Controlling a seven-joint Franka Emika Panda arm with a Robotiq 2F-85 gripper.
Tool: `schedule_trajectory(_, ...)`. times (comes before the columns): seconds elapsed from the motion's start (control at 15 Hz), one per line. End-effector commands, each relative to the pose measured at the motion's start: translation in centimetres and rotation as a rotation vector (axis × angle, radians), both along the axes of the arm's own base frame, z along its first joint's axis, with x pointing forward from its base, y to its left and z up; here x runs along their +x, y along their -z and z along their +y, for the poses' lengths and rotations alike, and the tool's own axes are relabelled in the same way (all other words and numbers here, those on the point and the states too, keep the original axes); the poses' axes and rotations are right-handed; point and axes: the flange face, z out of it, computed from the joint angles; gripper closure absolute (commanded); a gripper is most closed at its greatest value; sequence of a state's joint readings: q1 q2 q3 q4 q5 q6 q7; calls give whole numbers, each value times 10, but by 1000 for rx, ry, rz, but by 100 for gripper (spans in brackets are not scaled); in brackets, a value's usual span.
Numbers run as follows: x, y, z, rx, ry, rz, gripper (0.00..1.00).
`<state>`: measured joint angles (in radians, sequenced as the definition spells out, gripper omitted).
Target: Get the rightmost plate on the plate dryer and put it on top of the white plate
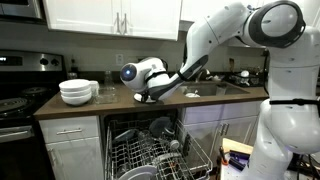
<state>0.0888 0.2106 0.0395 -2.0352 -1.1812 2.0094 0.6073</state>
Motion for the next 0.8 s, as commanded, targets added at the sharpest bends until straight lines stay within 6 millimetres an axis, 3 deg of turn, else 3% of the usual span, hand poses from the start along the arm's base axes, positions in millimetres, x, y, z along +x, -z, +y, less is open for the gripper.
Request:
schedule_trajectory(0.0,0,0,1,0,0,1,94)
schedule_trajectory(0.27,0,0,1,1,0,1,94)
schedule_trajectory(0.73,18,14,-14,9,-35,35,94)
